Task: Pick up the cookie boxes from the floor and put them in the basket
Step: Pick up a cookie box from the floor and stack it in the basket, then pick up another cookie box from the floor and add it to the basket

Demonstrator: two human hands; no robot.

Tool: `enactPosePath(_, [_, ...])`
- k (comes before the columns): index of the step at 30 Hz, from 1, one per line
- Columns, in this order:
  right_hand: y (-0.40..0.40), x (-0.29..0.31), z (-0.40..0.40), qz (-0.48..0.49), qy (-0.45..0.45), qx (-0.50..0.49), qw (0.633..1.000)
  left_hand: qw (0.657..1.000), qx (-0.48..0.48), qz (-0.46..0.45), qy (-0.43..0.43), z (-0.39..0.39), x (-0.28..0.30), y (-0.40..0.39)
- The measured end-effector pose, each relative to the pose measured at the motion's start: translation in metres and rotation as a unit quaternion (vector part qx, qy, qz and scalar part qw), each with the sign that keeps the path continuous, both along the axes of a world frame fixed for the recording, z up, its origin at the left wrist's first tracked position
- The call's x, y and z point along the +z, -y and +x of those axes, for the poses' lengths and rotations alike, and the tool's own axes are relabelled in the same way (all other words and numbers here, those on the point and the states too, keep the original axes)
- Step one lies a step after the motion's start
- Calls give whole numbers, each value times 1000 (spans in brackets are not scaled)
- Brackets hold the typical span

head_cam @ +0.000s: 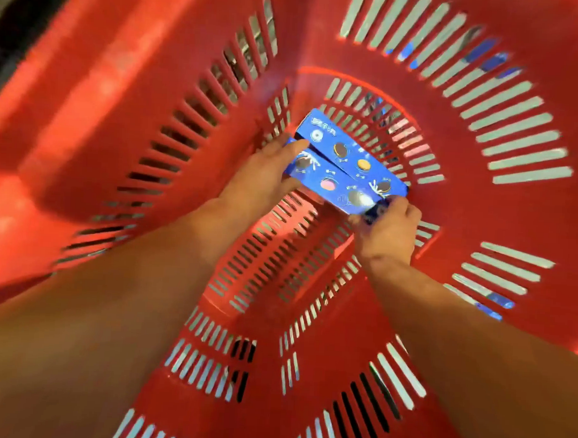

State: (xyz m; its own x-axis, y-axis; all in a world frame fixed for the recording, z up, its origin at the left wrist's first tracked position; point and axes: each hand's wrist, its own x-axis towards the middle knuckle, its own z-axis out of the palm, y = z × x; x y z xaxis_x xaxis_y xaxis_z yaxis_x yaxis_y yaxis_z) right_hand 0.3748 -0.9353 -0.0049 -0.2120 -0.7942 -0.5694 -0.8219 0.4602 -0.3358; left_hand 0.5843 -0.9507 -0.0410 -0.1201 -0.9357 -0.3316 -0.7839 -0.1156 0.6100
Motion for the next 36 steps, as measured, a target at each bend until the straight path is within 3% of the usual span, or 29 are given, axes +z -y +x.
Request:
enactPosePath(7, [0, -29, 16, 26, -76, 8, 997, 999, 22, -33, 10, -4, -48, -4])
enactPosePath(12, [-6, -3, 20, 50, -114, 90, 988, 993, 108, -14, 44, -14, -14, -13])
enactPosePath(17, [-30, 86, 24, 28, -79, 164, 983, 993, 120, -6, -7, -19, 83, -46])
enactPosePath(22, [-70, 227, 14, -105, -69, 292, 948, 999, 33, -12, -13, -14, 225, -94])
enactPosePath(24, [-85, 285, -2, -135, -48, 284, 948, 1000, -9, -25, -11, -19, 282, -111])
enactPosePath(28, [-114, 365, -48, -106, -45, 244, 963, 999, -36, -24, -14, -45, 375, -129])
enactPosePath(36, [-186, 432, -156, -48, -78, 167, 982, 988, -148, -13, -32, -141, 466, -158])
